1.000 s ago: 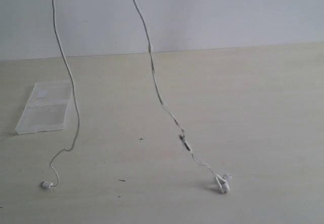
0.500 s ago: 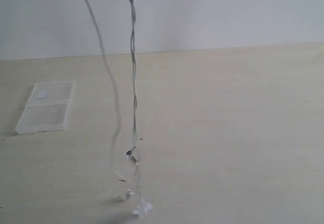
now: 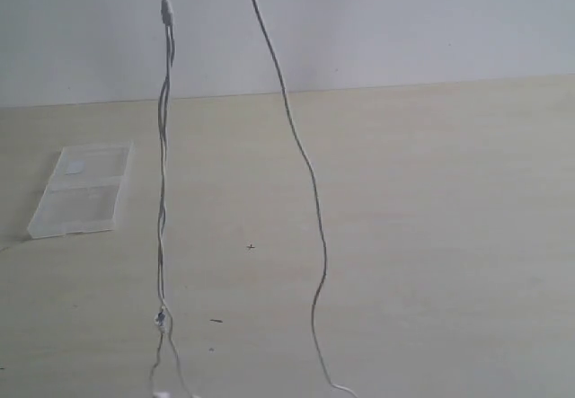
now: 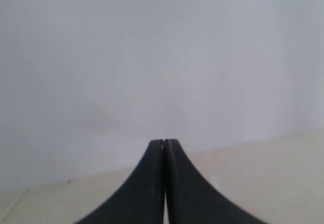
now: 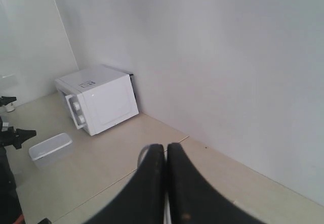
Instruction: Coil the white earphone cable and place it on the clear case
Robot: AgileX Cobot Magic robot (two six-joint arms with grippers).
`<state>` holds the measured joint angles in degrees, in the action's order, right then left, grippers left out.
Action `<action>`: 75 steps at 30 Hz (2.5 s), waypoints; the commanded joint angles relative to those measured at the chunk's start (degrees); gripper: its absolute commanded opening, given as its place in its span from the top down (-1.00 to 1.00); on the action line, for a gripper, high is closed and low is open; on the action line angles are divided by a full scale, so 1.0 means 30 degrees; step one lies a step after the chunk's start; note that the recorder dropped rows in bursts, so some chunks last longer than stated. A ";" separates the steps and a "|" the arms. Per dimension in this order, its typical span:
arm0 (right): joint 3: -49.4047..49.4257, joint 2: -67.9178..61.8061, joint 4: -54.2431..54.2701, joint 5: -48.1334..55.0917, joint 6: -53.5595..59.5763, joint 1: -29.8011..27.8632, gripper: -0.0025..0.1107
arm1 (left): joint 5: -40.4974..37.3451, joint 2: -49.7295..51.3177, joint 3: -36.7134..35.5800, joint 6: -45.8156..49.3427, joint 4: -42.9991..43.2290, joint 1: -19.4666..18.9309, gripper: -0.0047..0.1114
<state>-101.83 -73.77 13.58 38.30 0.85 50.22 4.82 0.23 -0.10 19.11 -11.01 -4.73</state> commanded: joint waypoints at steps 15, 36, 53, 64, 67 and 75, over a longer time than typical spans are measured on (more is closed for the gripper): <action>-0.1067 0.0436 0.1647 0.0361 0.1373 -0.0076 0.96 | 0.7695 -0.0077 0.0154 -2.7170 1.2094 0.0057 0.92; -0.1067 0.0436 0.2346 0.0462 0.1415 -0.0076 0.96 | 1.6107 0.3152 0.1148 -4.2588 3.2718 0.0057 0.92; -0.1067 0.0463 0.3252 -0.0454 0.1417 -0.0076 0.96 | 1.3853 0.4044 0.3681 -3.9924 2.9700 0.0022 0.91; -0.1067 0.0341 0.6060 -0.1010 0.3050 -0.0076 0.96 | 1.7166 1.1754 0.8664 -3.7804 3.1041 0.0022 0.12; -0.1067 0.0341 0.6425 -0.1381 0.3234 -0.0076 0.96 | 1.8524 1.2954 0.8798 -3.6906 3.0861 0.0022 0.09; -0.1067 0.0308 0.6465 -0.1510 0.3234 -0.0076 0.96 | 2.1029 1.4965 0.8798 -3.4332 3.0283 0.0058 0.09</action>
<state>-104.67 -72.71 32.70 34.67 9.87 50.22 65.05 43.87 25.87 -86.84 81.39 -4.73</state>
